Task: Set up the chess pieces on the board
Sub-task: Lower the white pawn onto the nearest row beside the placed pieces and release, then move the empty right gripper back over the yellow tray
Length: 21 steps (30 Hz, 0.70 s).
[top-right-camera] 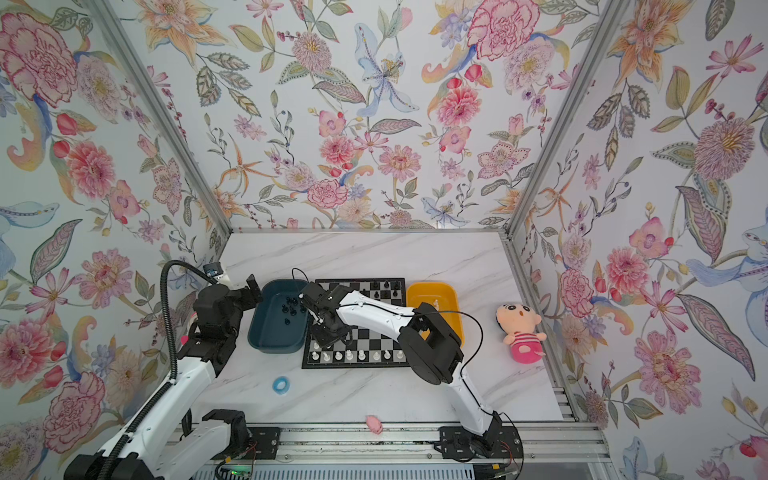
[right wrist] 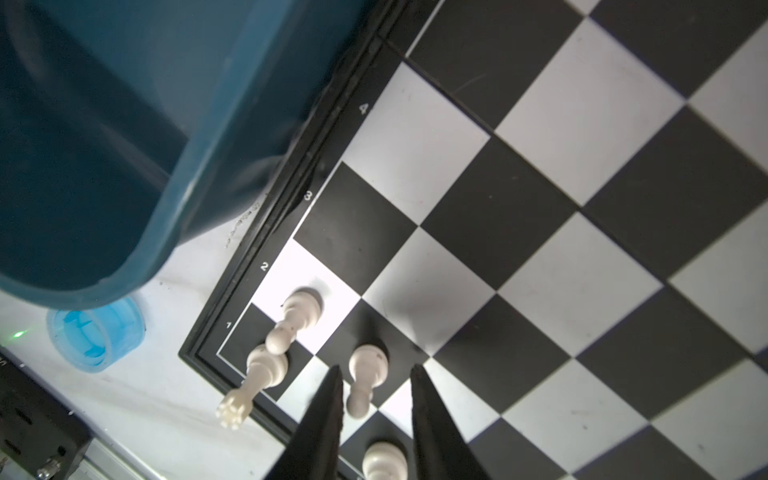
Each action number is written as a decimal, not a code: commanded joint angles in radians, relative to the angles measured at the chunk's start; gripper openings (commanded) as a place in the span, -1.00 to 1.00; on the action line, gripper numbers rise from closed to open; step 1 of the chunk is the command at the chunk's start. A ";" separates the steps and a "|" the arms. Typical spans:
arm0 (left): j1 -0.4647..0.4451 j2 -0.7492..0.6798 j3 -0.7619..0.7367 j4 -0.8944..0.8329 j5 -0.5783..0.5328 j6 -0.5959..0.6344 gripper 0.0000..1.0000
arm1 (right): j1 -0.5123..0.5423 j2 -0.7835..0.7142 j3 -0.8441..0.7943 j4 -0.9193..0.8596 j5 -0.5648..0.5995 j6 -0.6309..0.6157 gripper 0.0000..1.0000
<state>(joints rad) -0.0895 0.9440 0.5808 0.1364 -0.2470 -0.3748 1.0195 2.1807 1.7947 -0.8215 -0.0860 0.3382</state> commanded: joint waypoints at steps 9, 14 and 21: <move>0.008 -0.029 -0.019 0.021 -0.008 0.011 0.87 | -0.050 -0.166 -0.041 0.019 0.073 -0.002 -0.30; 0.008 -0.024 -0.018 0.022 -0.005 0.012 0.87 | -0.109 -0.260 -0.113 0.042 0.110 -0.009 -0.27; 0.008 -0.002 -0.005 0.016 0.009 0.011 0.87 | -0.261 -0.450 -0.289 0.066 0.208 -0.017 -0.28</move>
<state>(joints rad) -0.0895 0.9310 0.5735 0.1368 -0.2443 -0.3748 0.8055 1.8053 1.5631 -0.7628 0.0490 0.3336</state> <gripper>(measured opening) 0.937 0.361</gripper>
